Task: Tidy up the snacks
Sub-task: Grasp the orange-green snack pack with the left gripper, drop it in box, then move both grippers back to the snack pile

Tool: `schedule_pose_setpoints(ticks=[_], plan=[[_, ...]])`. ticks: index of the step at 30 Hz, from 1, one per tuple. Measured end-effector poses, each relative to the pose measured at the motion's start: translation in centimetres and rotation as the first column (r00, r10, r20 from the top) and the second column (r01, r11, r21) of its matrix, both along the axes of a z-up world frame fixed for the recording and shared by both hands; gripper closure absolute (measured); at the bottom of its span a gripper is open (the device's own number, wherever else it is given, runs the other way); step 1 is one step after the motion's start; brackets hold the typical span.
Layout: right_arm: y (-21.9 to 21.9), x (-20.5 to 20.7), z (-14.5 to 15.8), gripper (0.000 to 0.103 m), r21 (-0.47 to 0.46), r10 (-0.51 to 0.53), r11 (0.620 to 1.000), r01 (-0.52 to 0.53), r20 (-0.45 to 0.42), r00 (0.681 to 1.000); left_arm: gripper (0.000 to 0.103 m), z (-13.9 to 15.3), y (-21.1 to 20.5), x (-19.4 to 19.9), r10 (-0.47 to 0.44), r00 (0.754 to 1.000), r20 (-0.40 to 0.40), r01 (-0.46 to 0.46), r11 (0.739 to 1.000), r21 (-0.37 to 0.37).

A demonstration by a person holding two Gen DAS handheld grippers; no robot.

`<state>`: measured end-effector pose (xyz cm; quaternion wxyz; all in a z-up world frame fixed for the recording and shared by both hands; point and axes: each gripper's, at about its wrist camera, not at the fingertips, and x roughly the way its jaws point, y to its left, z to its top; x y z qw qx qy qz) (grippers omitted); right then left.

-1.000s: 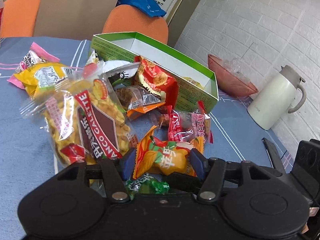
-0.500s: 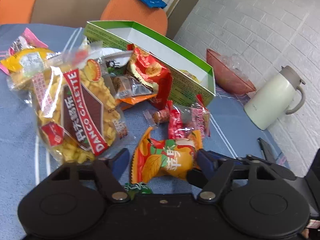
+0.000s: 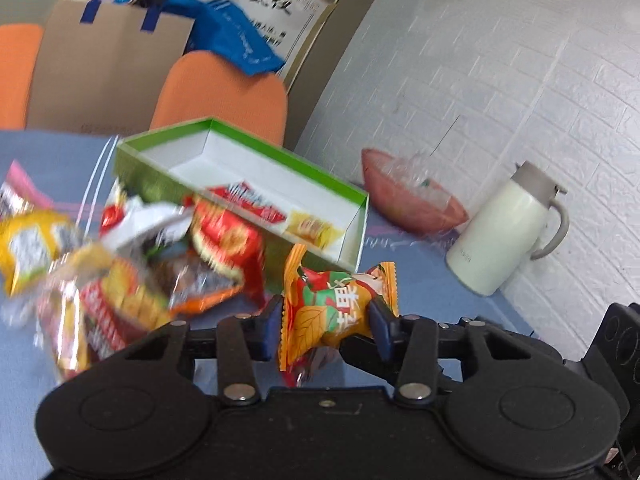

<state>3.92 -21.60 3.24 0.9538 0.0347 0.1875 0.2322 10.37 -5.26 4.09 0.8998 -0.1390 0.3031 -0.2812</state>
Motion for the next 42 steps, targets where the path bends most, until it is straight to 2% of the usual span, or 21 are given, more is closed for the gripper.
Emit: schedule_pose_setpoints(ticks=[5, 10, 17, 19, 21, 22, 23, 24, 26, 29, 32, 37, 42], plan=[[-1.1, 2.5, 1.4, 0.045, -0.017, -0.057, 0.998, 0.058, 0.081, 0.995, 0.01, 1.6, -1.6, 3.5, -0.008, 1.0, 0.03, 0.009, 1.0, -0.024], [-2.2, 6.2, 1.5, 0.047, -0.023, -0.1, 0.994, 0.103, 0.113, 0.989, 0.01, 1.7, -3.0, 7.5, 0.006, 1.0, 0.021, -0.005, 0.999, -0.05], [-3.1, 10.9, 0.1, 0.048, -0.011, -0.113, 0.993, 0.114, 0.08, 0.99, 0.009, 0.5, -3.9, 11.8, 0.031, 0.999, -0.007, -0.031, 0.999, -0.011], [-2.9, 11.4, -0.5, 0.048, -0.021, -0.116, 0.993, 0.118, 0.081, 0.99, 0.003, -0.1, -4.1, 12.6, 0.041, 0.999, -0.005, -0.041, 0.999, 0.015], [-2.5, 12.1, -1.5, 0.045, -0.042, -0.119, 0.992, 0.123, 0.077, 0.99, 0.0, -0.8, -4.3, 13.2, 0.059, 0.998, -0.011, -0.059, 0.997, 0.054], [-2.3, 12.3, -1.9, 0.031, -0.063, -0.115, 0.991, 0.119, 0.07, 0.991, 0.0, -1.1, -4.2, 13.2, 0.083, 0.996, -0.018, -0.081, 0.994, 0.07], [-2.0, 12.3, -2.3, 0.007, -0.098, -0.113, 0.988, 0.119, 0.063, 0.992, 0.0, -1.1, -3.8, 13.0, 0.097, 0.995, -0.027, -0.095, 0.993, 0.065], [-1.6, 12.0, -2.4, 0.0, -0.136, -0.122, 0.982, 0.13, 0.067, 0.99, 0.0, -1.0, -3.1, 12.5, 0.097, 0.995, -0.035, -0.095, 0.995, 0.036], [-1.3, 10.1, -1.9, 0.0, -0.175, -0.128, 0.973, 0.15, 0.132, 0.983, 0.0, -0.2, -1.5, 10.6, 0.082, 0.996, -0.016, -0.083, 0.995, -0.046], [-1.3, 6.8, -0.5, 0.0, -0.157, -0.116, 0.977, 0.147, 0.193, 0.974, 0.0, 1.6, 0.3, 6.7, 0.106, 0.993, 0.058, -0.103, 0.993, -0.064], [-1.2, 3.8, 0.2, 0.0, -0.106, -0.078, 0.989, 0.1, 0.193, 0.978, 0.0, 2.5, 2.1, 3.1, 0.125, 0.989, 0.076, -0.12, 0.991, -0.063], [0.8, -0.1, -1.0, 0.0, -0.008, 0.061, 0.998, -0.061, 0.098, 0.993, 0.0, 1.6, 4.8, -2.2, 0.18, 0.98, 0.08, -0.175, 0.983, -0.058], [3.9, -3.2, -3.3, 0.0, -0.022, 0.157, 0.987, -0.157, -0.002, 0.988, 0.0, -1.1, 7.3, -5.4, 0.233, 0.972, -0.003, -0.233, 0.971, -0.061]])
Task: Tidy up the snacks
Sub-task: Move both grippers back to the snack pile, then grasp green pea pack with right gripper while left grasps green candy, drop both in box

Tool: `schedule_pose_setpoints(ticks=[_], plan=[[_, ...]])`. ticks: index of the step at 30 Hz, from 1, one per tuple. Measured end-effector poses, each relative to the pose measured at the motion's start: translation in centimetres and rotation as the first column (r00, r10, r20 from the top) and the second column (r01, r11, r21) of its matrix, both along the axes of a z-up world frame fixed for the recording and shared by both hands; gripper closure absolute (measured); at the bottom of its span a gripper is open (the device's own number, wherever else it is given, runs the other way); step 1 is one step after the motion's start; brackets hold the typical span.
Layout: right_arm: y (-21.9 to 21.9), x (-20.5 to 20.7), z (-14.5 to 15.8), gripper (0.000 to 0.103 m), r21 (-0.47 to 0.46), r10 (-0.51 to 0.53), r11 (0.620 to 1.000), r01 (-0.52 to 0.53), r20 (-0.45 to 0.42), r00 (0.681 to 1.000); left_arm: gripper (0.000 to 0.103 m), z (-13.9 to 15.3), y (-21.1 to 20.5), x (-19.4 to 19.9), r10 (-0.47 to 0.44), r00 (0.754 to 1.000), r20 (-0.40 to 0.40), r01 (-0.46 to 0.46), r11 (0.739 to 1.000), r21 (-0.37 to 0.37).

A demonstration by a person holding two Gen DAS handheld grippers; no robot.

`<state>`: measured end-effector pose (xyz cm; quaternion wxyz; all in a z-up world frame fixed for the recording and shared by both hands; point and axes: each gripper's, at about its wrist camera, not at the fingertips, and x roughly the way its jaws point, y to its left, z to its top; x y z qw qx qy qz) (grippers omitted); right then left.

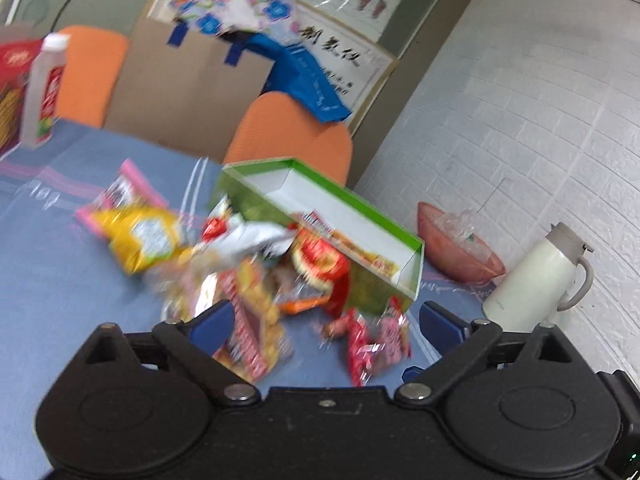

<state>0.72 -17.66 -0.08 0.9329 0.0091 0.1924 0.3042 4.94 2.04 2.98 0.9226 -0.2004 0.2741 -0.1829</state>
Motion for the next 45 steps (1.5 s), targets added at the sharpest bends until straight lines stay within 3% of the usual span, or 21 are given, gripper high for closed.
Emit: schedule_pose_setpoints(ticks=[4, 9, 14, 16, 19, 21, 24, 25, 26, 27, 29, 31, 42, 44, 45], plan=[[1.6, -1.3, -1.0, 0.0, -0.016, 0.06, 0.998, -0.061, -0.068, 0.996, 0.0, -1.6, 1.6, -1.7, 0.024, 0.998, -0.057, -0.025, 1.0, -0.009], [3.0, -1.1, -1.6, 0.0, -0.07, 0.062, 0.995, -0.07, -0.108, 0.992, 0.0, -2.1, 2.1, -2.8, 0.014, 0.998, -0.063, -0.015, 1.0, -0.018], [1.5, -1.8, -1.5, 0.019, -0.077, 0.034, 0.996, -0.043, -0.113, 0.993, 0.0, -2.2, 1.4, -3.1, -0.042, 0.998, -0.054, 0.042, 0.999, 0.001], [0.6, -1.8, -1.4, 0.018, -0.099, -0.012, 0.995, 0.002, -0.104, 0.995, 0.0, -2.4, 0.7, -3.0, -0.069, 0.996, -0.055, 0.069, 0.998, 0.006], [-1.0, -1.7, -1.7, 0.007, -0.122, -0.082, 0.99, 0.069, -0.107, 0.991, 0.0, -2.9, -0.4, -2.7, -0.094, 0.993, -0.068, 0.096, 0.995, 0.024], [-1.8, -1.7, -1.9, 0.005, -0.132, -0.126, 0.985, 0.112, -0.102, 0.987, 0.0, -3.1, -1.1, -2.3, -0.097, 0.993, -0.07, 0.101, 0.994, 0.049], [-2.3, -1.8, -1.9, 0.0, -0.111, -0.135, 0.986, 0.123, -0.103, 0.985, 0.0, -3.4, -2.0, -1.1, -0.1, 0.992, -0.071, 0.106, 0.991, 0.085], [-2.2, -1.8, -1.9, 0.0, -0.11, -0.134, 0.986, 0.123, -0.103, 0.986, 0.0, -3.5, -2.3, -0.8, -0.108, 0.992, -0.07, 0.115, 0.988, 0.1], [-2.0, -1.9, -1.9, 0.0, -0.114, -0.134, 0.986, 0.122, -0.099, 0.986, 0.005, -3.6, -2.6, -0.4, -0.12, 0.99, -0.074, 0.128, 0.985, 0.115], [-1.8, -1.9, -1.9, 0.0, -0.119, -0.133, 0.985, 0.121, -0.093, 0.987, 0.017, -3.9, -2.9, 0.0, -0.123, 0.988, -0.088, 0.134, 0.982, 0.132], [-1.5, -1.9, -2.0, 0.0, -0.13, -0.134, 0.984, 0.123, -0.082, 0.988, 0.022, -4.5, -3.3, 0.3, -0.117, 0.987, -0.11, 0.133, 0.978, 0.16], [-1.4, -1.9, -2.1, 0.0, -0.141, -0.14, 0.982, 0.128, -0.081, 0.987, 0.023, -5.2, -3.3, 0.3, -0.121, 0.983, -0.135, 0.142, 0.977, 0.158], [-1.3, -1.3, -2.4, 0.0, -0.148, -0.162, 0.978, 0.148, -0.092, 0.982, 0.022, -5.4, -3.5, 0.0, -0.118, 0.987, -0.112, 0.137, 0.974, 0.18], [-1.2, -1.2, -2.5, 0.018, -0.161, -0.159, 0.976, 0.144, -0.084, 0.984, 0.023, -5.5, -3.5, -0.1, -0.124, 0.986, -0.109, 0.142, 0.973, 0.182], [-1.2, -1.2, -2.5, 0.021, -0.166, -0.159, 0.976, 0.144, -0.079, 0.984, 0.023, -5.5, -3.5, -0.2, -0.122, 0.987, -0.108, 0.14, 0.973, 0.182]])
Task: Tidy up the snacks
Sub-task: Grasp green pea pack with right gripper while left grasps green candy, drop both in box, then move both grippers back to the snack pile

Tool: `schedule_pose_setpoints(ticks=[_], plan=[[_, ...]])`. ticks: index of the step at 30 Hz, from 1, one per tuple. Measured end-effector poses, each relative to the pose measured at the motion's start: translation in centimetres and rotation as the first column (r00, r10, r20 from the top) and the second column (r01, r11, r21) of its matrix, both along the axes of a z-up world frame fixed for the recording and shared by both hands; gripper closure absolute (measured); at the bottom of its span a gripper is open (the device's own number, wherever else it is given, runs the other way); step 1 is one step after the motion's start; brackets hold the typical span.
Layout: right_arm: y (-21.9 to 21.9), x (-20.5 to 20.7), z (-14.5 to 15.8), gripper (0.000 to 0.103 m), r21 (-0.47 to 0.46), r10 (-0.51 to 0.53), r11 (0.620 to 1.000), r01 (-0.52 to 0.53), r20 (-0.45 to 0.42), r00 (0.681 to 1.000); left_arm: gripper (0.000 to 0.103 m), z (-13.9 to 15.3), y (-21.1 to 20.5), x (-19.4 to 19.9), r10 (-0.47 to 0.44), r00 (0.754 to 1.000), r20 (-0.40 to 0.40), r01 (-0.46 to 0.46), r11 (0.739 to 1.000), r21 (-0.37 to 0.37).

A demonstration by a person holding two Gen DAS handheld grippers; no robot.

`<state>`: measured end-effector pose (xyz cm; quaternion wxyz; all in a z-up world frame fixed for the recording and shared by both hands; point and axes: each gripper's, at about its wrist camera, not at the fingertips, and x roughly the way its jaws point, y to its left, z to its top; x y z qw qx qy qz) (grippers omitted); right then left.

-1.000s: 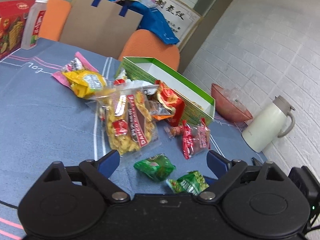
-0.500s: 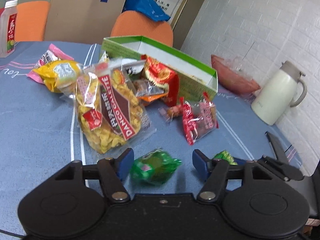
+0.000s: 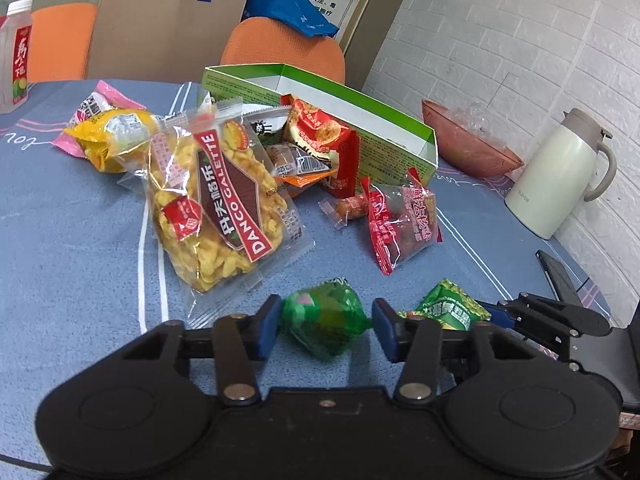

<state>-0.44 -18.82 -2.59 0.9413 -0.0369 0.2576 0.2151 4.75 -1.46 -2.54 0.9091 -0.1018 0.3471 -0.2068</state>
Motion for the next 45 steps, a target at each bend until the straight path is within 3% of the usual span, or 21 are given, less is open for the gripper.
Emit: schedule_pose_setpoints(ticks=[7, 15, 20, 26, 31, 37, 39, 41, 43, 45], plan=[[-0.6, 0.1, 0.8, 0.025, 0.015, -0.007, 1.0, 0.006, 0.017, 1.0, 0.024, 1.2, -0.4, -0.1, -0.027, 0.999, 0.028, 0.029, 0.999, -0.044], [-1.9, 2.1, 4.1, 0.024, 0.009, -0.054, 0.999, 0.053, 0.161, 0.986, 0.023, 5.3, -1.9, 1.8, -0.042, 0.987, 0.156, 0.052, 0.997, -0.061], [-2.7, 4.9, 5.7, 0.024, -0.002, -0.105, 0.994, 0.109, 0.26, 0.96, 0.023, 7.8, -3.4, 4.8, -0.04, 0.973, 0.226, 0.06, 0.995, -0.083], [-4.1, 9.4, 6.3, 0.024, 0.03, -0.129, 0.992, 0.126, 0.292, 0.948, 0.022, 9.3, -4.8, 9.5, 0.008, 0.974, 0.225, 0.02, 0.993, -0.119], [-4.2, 12.9, 5.8, 0.023, -0.011, -0.128, 0.99, 0.141, 0.351, 0.927, 0.022, 9.3, -6.0, 13.7, 0.06, 0.971, 0.232, -0.034, 0.993, -0.112], [-5.5, 16.5, 4.9, 0.023, 0.003, -0.159, 0.986, 0.168, 0.329, 0.931, 0.02, 7.6, -6.9, 17.9, 0.103, 0.978, 0.182, -0.082, 0.989, -0.121], [-5.8, 17.3, 4.7, 0.018, 0.008, -0.169, 0.984, 0.177, 0.331, 0.928, 0.008, 6.9, -7.2, 18.8, 0.108, 0.979, 0.174, -0.09, 0.99, -0.113], [-6.0, 18.3, 4.1, 0.0, 0.001, -0.175, 0.983, 0.184, 0.304, 0.936, 0.0, 6.2, -7.5, 19.3, 0.113, 0.978, 0.176, -0.098, 0.991, -0.091], [-6.1, 19.1, 3.4, 0.0, -0.026, -0.191, 0.979, 0.203, 0.24, 0.952, 0.0, 6.0, -7.3, 19.1, 0.154, 0.971, 0.184, -0.143, 0.987, -0.075], [-6.3, 18.5, 3.2, 0.0, -0.03, -0.197, 0.977, 0.209, 0.236, 0.952, 0.0, 6.5, -6.4, 18.3, 0.176, 0.965, 0.194, -0.158, 0.982, -0.108]])
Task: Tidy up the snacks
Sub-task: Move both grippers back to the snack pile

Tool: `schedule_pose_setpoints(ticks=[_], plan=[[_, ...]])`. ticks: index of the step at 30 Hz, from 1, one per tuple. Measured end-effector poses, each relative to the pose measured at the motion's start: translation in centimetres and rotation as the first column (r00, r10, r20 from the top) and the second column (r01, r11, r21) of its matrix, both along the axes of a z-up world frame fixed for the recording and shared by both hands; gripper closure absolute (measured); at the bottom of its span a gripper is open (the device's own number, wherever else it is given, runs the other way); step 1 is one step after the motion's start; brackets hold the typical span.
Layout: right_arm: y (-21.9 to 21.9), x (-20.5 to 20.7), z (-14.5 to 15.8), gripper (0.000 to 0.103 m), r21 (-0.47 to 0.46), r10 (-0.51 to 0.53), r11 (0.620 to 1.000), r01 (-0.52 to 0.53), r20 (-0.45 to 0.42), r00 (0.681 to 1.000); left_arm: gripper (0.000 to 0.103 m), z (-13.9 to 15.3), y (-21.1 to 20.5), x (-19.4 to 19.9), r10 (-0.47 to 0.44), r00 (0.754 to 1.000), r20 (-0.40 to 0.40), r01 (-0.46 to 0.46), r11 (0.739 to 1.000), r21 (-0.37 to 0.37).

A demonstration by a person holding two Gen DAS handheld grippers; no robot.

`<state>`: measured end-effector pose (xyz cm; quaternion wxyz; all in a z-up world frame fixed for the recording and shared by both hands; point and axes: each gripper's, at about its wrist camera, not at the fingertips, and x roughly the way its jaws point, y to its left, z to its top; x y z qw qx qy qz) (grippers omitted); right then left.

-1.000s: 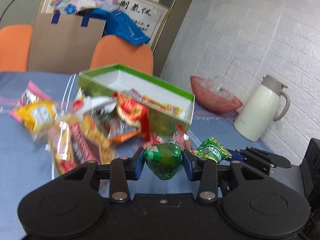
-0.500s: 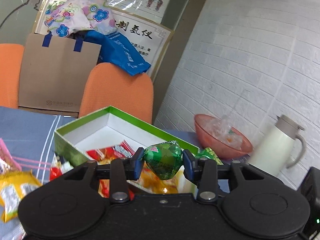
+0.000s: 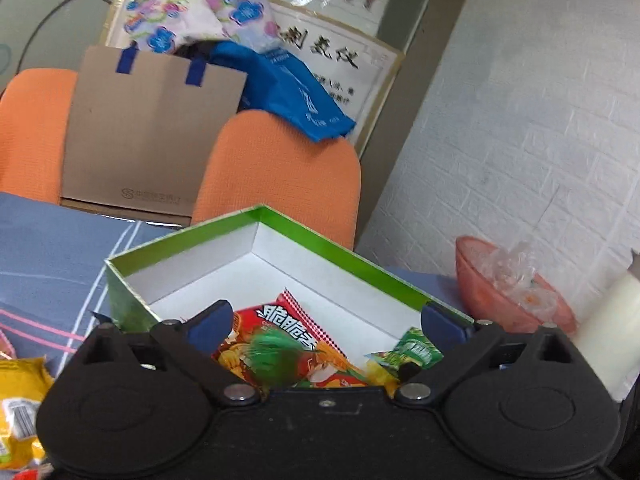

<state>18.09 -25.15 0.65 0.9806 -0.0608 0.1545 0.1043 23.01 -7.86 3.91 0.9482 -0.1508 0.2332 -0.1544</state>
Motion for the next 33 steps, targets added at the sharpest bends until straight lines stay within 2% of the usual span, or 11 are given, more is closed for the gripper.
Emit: schedule_pose_setpoints(ticks=[4, 8, 12, 16, 20, 25, 28, 31, 33], plan=[[-0.6, -3.4, 1.8, 0.0, 0.056, 0.013, 0.998, -0.016, 0.051, 0.999, 0.0, 2.1, 1.9, -2.3, -0.001, 1.0, 0.004, 0.001, 0.998, -0.057], [-0.4, -7.3, 3.0, 0.0, 0.109, 0.067, 0.991, -0.075, 0.071, 0.995, 0.0, 3.7, 3.3, -6.2, 0.015, 1.0, 0.005, -0.015, 0.999, -0.036], [0.4, -10.8, 2.2, 0.0, 0.117, 0.121, 0.985, -0.127, 0.058, 0.991, 0.0, 3.0, 4.1, -10.1, -0.006, 1.0, 0.002, 0.006, 1.0, -0.017], [1.4, -12.1, 0.3, 0.0, 0.11, 0.174, 0.979, -0.171, -0.02, 0.985, 0.0, 1.2, 4.9, -13.2, -0.063, 0.998, -0.03, 0.062, 0.998, -0.035], [2.0, -10.6, -1.1, 0.0, 0.078, 0.223, 0.974, -0.214, -0.135, 0.965, 0.0, -0.5, 6.0, -15.7, -0.09, 0.993, -0.07, 0.087, 0.995, -0.048], [1.5, -7.8, -1.8, 0.0, 0.171, 0.276, 0.956, -0.239, -0.245, 0.929, 0.0, -1.6, 7.4, -17.2, -0.091, 0.991, -0.094, 0.085, 0.994, -0.07], [2.0, -8.0, -2.1, 0.0, 0.229, 0.298, 0.945, -0.233, -0.318, 0.9, 0.0, -1.8, 7.3, -17.3, -0.111, 0.99, -0.091, 0.105, 0.992, -0.065], [3.0, -11.0, -2.1, 0.0, 0.246, 0.391, 0.913, -0.325, -0.306, 0.868, 0.0, -2.4, 6.7, -16.8, -0.162, 0.982, -0.102, 0.155, 0.985, -0.075], [3.6, -12.5, -1.9, 0.0, 0.184, 0.376, 0.924, -0.335, -0.284, 0.882, 0.0, -3.2, 6.0, -16.0, -0.188, 0.975, -0.122, 0.18, 0.981, -0.077]])
